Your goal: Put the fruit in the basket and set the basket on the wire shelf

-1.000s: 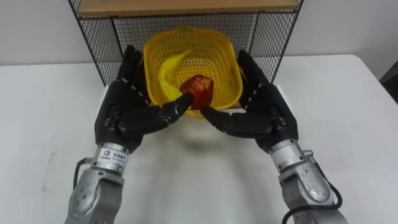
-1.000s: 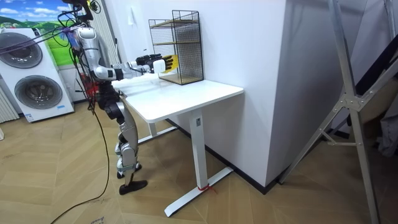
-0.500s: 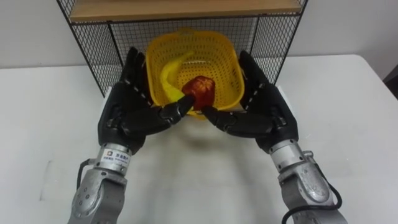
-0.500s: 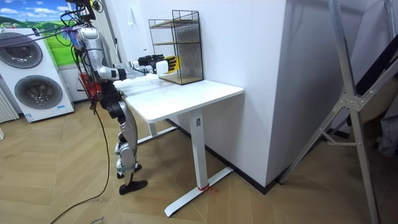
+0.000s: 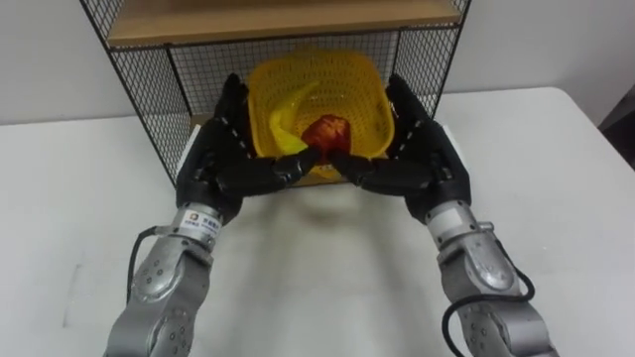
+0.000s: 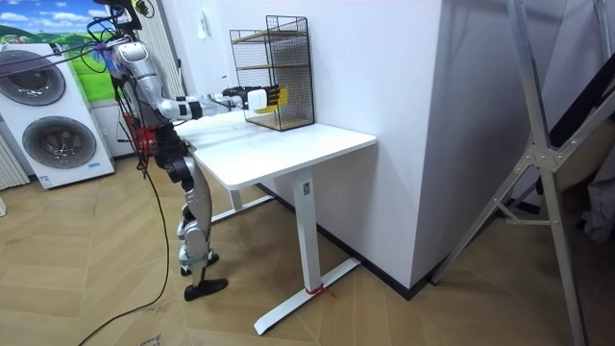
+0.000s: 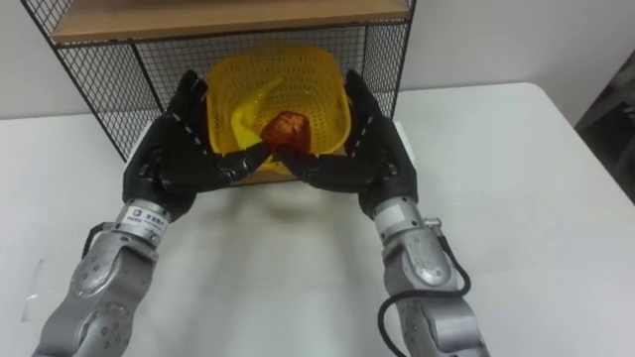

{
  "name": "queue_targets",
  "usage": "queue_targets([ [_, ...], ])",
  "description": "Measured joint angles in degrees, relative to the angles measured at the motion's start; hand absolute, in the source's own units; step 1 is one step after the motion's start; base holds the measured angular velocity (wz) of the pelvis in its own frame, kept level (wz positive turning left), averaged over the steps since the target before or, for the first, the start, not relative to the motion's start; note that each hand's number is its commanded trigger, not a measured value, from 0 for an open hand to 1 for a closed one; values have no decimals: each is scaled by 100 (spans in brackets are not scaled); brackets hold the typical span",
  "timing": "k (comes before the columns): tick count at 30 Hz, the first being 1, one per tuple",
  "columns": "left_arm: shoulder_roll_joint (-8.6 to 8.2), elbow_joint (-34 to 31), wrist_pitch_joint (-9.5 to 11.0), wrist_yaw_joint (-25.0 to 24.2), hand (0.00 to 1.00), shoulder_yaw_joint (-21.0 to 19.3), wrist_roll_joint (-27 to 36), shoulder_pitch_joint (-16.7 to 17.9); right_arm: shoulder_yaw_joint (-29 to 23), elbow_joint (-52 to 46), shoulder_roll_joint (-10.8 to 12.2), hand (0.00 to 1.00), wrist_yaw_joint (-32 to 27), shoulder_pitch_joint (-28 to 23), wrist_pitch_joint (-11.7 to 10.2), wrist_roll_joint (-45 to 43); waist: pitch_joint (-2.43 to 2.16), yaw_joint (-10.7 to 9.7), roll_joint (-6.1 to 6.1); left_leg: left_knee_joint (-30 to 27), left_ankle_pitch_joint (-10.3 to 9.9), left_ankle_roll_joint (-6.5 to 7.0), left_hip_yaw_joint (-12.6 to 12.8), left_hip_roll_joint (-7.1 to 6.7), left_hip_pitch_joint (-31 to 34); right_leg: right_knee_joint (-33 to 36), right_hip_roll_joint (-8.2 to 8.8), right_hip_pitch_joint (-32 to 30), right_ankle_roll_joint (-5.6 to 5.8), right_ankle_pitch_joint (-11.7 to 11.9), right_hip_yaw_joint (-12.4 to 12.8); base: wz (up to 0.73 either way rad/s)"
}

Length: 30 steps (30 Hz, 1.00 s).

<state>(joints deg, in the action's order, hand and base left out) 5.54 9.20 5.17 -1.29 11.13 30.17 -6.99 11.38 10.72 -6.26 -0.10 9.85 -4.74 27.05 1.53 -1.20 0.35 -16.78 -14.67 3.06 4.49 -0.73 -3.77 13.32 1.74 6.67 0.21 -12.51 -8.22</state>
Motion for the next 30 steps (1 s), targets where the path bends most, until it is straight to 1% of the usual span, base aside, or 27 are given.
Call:
queue_targets([
  [1,-80,88,-67,44,0,-40,-60,-106,-59,121,28,0,-50,199,75,-12,1,-8,-5,29,10,6,-5,-4,-33,-40,3,45,4,14,-21,3],
  [2,-160,240,-108,85,0,-91,-103,-259,-104,237,47,0,-59,399,90,-25,2,-7,-6,59,20,7,-4,-6,-67,-77,2,83,7,29,-26,3],
  [3,-190,338,-111,95,0,-114,-123,-337,-126,294,54,0,-59,483,94,-30,6,3,-13,68,22,7,-4,-6,-81,-77,3,95,7,30,-33,0],
  [5,-234,625,-168,140,0,-163,-161,-603,-145,500,70,0,-66,762,108,-32,32,8,-67,116,36,-2,-26,-6,-145,-90,2,142,6,31,-66,4],
  [7,-265,862,-279,230,0,-201,-158,-769,-147,661,112,0,-72,879,134,-32,28,9,-100,140,46,-7,-46,-8,-158,-112,2,160,3,33,-89,4],
  [8,-272,999,-361,280,0,-208,-160,-857,-152,708,137,0,-111,931,227,-32,28,19,-103,143,47,-9,-48,-7,-150,-151,2,166,-4,43,-110,0],
  [9,-278,1046,-420,309,0,-218,-160,-893,-155,726,142,0,-118,944,254,-32,28,27,-103,143,48,-9,-48,-6,-143,-168,2,166,-4,46,-111,0],
  [11,-292,1103,-612,382,0,-256,-159,-932,-144,893,158,0,-129,1009,336,-33,27,55,-103,157,49,-10,-46,-3,-144,-169,2,155,-5,46,-106,0],
  [12,-298,1104,-656,409,0,-259,-160,-942,-145,972,163,0,-144,1052,367,-34,27,56,-103,158,49,-10,-44,-2,-143,-169,2,151,-5,46,-105,0],
  [14,-383,1110,-791,503,0,-321,-174,-1002,-146,1167,184,0,-232,1168,490,-32,26,79,-101,162,49,-10,-43,-2,-138,-170,2,145,-5,46,-106,0],
  [15,-401,1110,-815,526,0,-323,-204,-1019,-153,1184,184,0,-240,1170,491,-31,26,99,-101,165,49,-10,-44,-2,-141,-171,3,144,-5,46,-101,-4],
  [17,-411,1116,-943,589,0,-335,-349,-1114,-156,1333,181,0,-254,1270,492,-31,25,149,-99,200,52,-14,-86,-1,-156,-172,-7,134,-5,45,-69,-2],
  [21,-416,1232,-1042,647,0,-360,-369,-1211,-140,1634,192,0,-270,1444,532,-31,22,191,-96,228,64,-32,-142,-2,-199,-186,-16,126,-7,47,-36,-4],
  [23,-439,1272,-1115,740,0,-373,-368,-1238,-137,1734,232,0,-271,1469,569,-24,20,191,-97,258,80,-56,-144,0,-198,-239,5,170,-28,60,-46,-2],
  [24,-469,1376,-1114,780,0,-389,-355,-1305,-137,1803,255,0,-274,1494,571,-31,20,190,-97,280,95,-60,-150,-1,-206,-267,6,186,-34,63,-59,4],
  [26,-477,1549,-1114,832,0,-398,-344,-1418,-132,1948,290,0,-284,1579,574,-29,20,190,-97,358,135,-65,-156,-2,-282,-270,10,229,-43,70,-87,4],
  [28,-479,1644,-1121,850,0,-405,-358,-1474,-137,2063,296,0,-291,1671,609,-27,4,197,-97,366,144,-75,-157,0,-298,-271,5,242,-43,70,-81,0],
  [30,-472,1645,-1130,851,0,-421,-351,-1474,-136,2126,296,0,-292,1708,610,-9,3,221,-98,380,159,-86,-158,1,-299,-273,3,237,-48,73,-69,0],
])
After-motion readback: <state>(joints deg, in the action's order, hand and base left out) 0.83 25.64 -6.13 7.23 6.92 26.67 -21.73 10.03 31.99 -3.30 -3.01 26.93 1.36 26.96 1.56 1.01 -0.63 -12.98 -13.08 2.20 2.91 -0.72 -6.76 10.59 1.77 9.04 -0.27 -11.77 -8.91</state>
